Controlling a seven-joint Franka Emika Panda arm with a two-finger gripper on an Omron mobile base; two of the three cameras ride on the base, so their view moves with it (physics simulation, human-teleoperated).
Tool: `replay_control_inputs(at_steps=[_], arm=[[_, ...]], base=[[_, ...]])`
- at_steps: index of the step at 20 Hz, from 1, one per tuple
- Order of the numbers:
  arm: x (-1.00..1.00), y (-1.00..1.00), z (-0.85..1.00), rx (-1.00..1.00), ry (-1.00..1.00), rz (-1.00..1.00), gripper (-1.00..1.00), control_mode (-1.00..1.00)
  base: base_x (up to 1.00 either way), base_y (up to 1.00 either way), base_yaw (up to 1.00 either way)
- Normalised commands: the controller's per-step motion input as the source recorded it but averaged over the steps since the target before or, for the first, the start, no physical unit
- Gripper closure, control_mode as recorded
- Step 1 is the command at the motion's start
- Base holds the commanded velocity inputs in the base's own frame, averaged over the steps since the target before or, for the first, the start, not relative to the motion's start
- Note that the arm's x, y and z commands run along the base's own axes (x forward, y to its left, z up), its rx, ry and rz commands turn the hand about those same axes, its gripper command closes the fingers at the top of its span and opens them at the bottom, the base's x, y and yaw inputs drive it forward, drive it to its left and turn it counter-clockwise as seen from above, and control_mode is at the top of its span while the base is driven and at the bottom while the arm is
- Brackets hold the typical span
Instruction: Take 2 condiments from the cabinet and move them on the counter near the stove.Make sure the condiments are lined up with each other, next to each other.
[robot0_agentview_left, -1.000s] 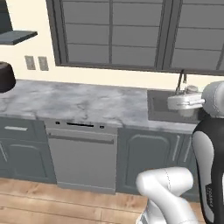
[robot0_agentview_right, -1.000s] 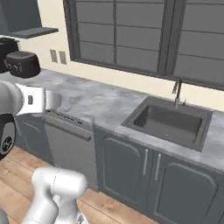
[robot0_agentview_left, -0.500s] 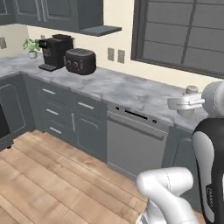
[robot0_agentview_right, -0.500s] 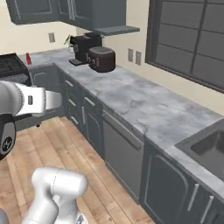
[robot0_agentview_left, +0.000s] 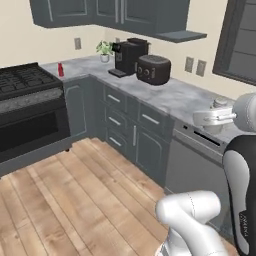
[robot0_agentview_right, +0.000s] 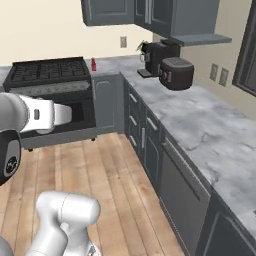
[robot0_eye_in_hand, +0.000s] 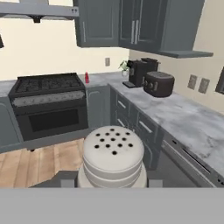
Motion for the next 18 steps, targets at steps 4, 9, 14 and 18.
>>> replay_control_inputs(at_steps=[4,9,14,18], arm=[[0.0,0.0,0.0,0.0,0.0,0.0,1.0,1.0],[0.0,0.0,0.0,0.0,0.0,0.0,1.0,1.0],[0.0,0.0,0.0,0.0,0.0,0.0,1.0,1.0],[0.0,0.0,0.0,0.0,0.0,0.0,1.0,1.0]], base=[[0.67,0.03,0.21],[0.84,0.01,0.14],[0.91,0.0,0.19],[1.0,0.0,0.24]])
